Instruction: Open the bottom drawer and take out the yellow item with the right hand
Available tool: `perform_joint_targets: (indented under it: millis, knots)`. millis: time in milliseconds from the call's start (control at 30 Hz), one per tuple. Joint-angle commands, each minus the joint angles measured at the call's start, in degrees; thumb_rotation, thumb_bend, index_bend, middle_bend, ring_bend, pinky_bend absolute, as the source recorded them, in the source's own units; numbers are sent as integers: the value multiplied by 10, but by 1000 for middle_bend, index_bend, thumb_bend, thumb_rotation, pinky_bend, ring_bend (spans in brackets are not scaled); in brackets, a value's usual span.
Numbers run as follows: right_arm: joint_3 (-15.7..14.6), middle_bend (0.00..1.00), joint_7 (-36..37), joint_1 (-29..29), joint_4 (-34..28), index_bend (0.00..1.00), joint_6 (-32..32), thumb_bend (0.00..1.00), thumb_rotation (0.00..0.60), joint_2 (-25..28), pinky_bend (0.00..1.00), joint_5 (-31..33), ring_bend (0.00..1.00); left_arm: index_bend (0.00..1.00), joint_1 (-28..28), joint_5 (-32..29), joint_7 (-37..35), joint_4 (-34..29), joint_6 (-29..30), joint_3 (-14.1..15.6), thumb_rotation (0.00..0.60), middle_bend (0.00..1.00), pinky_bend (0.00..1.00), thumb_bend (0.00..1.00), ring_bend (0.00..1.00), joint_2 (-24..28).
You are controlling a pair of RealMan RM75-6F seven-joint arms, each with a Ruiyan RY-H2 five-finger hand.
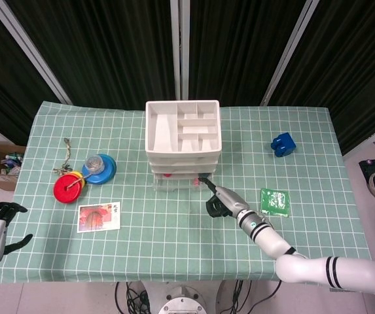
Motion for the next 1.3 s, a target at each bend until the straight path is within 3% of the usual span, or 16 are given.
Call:
perform_joint_targets:
  millis: [33, 233, 567, 1300]
  knots:
    - [-4, 795, -16, 22, 27, 0, -8, 619, 600, -13, 913, 34, 817, 382, 0, -1, 1, -1, -1, 0, 600, 347, 230, 0, 256, 1]
    - [-7, 795, -32, 44, 66, 12, -16, 619, 600, -39, 913, 60, 817, 381, -2, -1, 2, -3, -4, 0, 600, 347, 230, 0, 256, 1]
    - [-18, 797, -45, 47, 54, 204, -11, 621, 600, -39, 915, 74, 817, 385, 1, -5, -2, 2, -4, 1, 600, 347, 229, 0, 256, -1]
    - [-46, 798, -24, 7, -47, 209, -28, 621, 600, 11, 917, 4, 818, 386, 2, -2, -5, 7, -1, 2, 600, 347, 229, 0, 256, -6]
